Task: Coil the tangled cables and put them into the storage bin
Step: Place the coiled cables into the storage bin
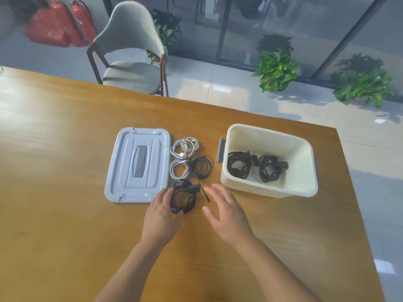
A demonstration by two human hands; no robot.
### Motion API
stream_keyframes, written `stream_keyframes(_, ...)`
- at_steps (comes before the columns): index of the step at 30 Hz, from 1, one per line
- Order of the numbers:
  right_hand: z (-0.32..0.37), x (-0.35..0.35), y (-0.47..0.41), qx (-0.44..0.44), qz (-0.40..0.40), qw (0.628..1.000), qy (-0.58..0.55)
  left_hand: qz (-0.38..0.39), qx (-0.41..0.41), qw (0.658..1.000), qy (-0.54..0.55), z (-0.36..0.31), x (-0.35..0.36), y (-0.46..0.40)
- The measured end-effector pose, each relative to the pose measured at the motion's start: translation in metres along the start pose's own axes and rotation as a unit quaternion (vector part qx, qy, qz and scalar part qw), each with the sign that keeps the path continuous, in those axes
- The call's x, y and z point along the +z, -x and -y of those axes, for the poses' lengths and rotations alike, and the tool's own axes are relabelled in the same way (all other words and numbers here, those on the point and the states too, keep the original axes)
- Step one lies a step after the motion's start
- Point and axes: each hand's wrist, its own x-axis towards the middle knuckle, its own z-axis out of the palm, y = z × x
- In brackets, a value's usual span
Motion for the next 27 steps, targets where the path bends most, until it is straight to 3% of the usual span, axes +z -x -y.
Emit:
stream_keyframes(4, 0.005, 0.019, -0.023, 0.05, 0.041, 0.998, -0.012, -0.006, 0.003, 1.0, 0.0, 0.006, 0.006, -0.007)
stream_keyframes(9, 0.0, 0.022, -0.055, 0.109, 0.024, 0.994, -0.02, -0.015, 0.008, 1.0, -0.01, 0.004, 0.011, -0.027)
stream_keyframes(15, -0.004, 0.027, -0.077, 0.097, 0.058, 0.993, -0.042, -0.024, -0.004, 0.999, -0.035, 0.004, 0.017, -0.042)
stream_keyframes(20, 0.004, 0.031, -0.096, 0.067, 0.003, 0.996, -0.06, -0.038, -0.001, 0.998, -0.052, 0.006, 0.021, -0.05)
stream_keyframes(27, 0.007, 0.04, -0.112, 0.198, -0.026, 0.978, -0.064, -0.022, 0.008, 0.998, -0.062, 0.009, 0.013, -0.06)
